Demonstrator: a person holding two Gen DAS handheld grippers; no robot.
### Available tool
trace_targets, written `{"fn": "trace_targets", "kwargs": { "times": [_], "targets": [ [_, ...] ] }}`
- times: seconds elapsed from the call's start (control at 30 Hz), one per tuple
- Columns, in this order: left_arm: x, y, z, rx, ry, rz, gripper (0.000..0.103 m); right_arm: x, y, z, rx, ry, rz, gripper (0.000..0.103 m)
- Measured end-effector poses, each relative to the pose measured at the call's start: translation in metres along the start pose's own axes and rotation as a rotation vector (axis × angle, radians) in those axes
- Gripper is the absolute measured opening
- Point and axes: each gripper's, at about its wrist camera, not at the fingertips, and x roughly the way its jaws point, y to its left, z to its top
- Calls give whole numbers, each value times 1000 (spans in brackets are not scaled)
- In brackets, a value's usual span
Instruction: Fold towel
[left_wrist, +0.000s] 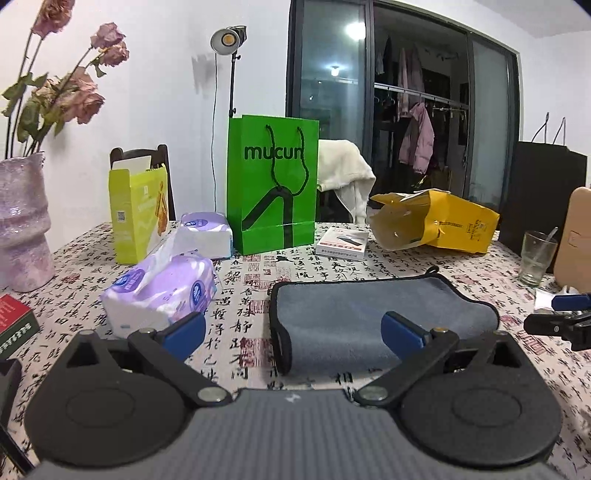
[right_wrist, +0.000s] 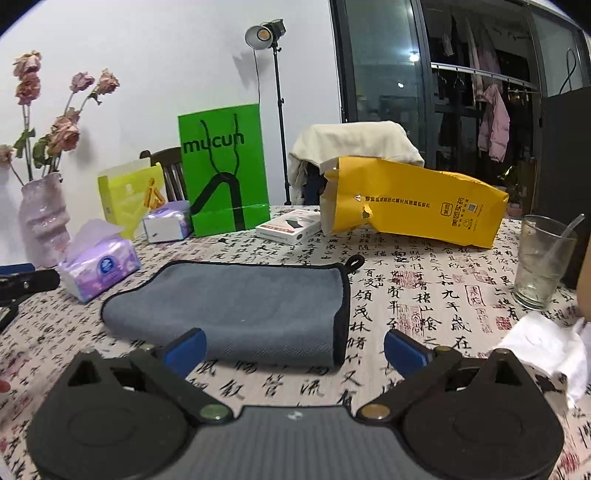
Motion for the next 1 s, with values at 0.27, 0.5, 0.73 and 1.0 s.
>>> {"fn": "trace_targets", "kwargs": {
  "times": [0.27,0.5,0.73,1.0],
  "targets": [
    [-39,2,-16,-11,-8,3,103,-42,13,-16,37,-40,2,103],
    [-71,-2,-34,-11,-15,5,103,-71,25,-31,60,-54,12,103],
    [-104,-5,-43,-12,-49,-3,103,-100,41,-47,43,-69,-6,103],
    [-138,-4,-60,-13,-62,-3,103,-129,63,-63,19,-82,-6,103]
  ]
}}
